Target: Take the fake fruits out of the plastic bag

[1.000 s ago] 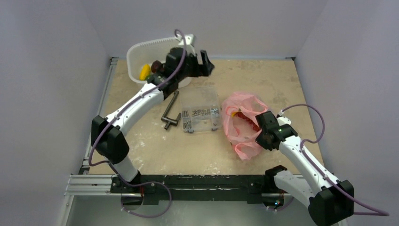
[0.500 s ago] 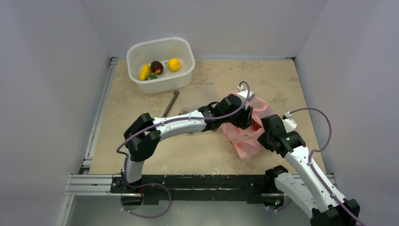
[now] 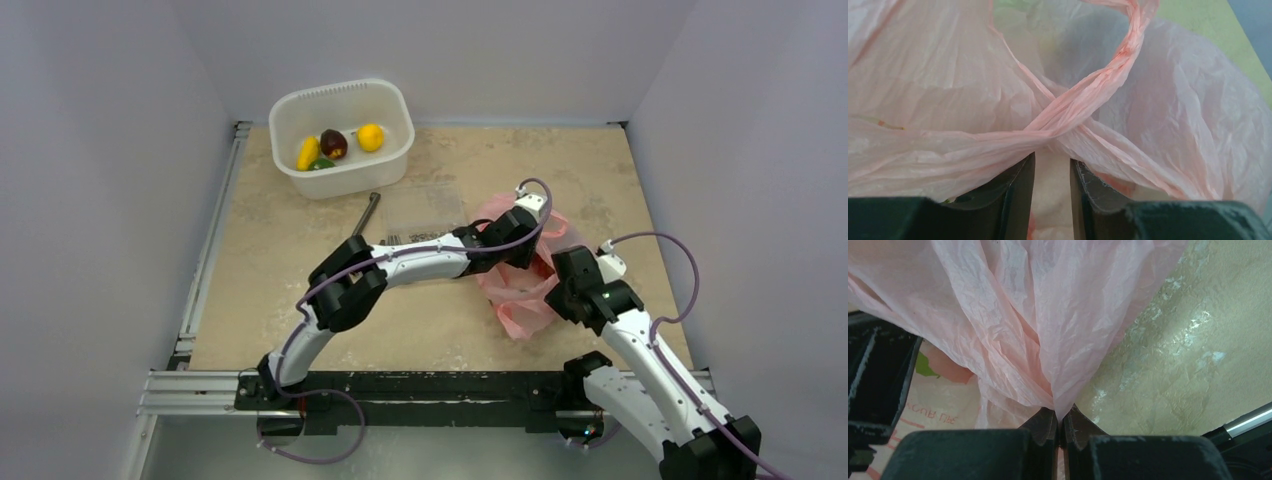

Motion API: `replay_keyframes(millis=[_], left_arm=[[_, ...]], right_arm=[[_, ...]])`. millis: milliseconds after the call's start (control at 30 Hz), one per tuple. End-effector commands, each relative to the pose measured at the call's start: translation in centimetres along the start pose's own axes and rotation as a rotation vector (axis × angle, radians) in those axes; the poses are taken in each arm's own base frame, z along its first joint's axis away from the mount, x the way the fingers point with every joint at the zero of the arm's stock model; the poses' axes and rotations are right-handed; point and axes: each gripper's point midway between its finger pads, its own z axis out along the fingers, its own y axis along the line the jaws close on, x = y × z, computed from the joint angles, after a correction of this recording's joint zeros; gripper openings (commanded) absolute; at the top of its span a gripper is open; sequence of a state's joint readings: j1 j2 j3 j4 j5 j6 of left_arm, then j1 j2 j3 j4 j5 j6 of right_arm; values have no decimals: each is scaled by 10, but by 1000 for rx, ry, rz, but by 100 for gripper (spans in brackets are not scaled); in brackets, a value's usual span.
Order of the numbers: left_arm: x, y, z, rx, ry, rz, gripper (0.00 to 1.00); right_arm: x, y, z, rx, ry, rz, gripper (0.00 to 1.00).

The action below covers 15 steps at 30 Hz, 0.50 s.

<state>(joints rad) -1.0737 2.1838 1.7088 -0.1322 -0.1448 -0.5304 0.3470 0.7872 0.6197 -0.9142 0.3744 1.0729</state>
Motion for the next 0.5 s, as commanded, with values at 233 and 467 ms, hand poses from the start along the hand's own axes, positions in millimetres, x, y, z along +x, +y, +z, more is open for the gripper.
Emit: replay_keyframes(millis=[233, 467], left_arm=[[-28, 32, 36, -163, -63, -44, 48], [-19, 47, 49, -217, -72, -38, 61]], right_arm=[[-2, 12, 5, -43, -14, 8, 0], [0, 12, 6, -48, -8, 4, 0]])
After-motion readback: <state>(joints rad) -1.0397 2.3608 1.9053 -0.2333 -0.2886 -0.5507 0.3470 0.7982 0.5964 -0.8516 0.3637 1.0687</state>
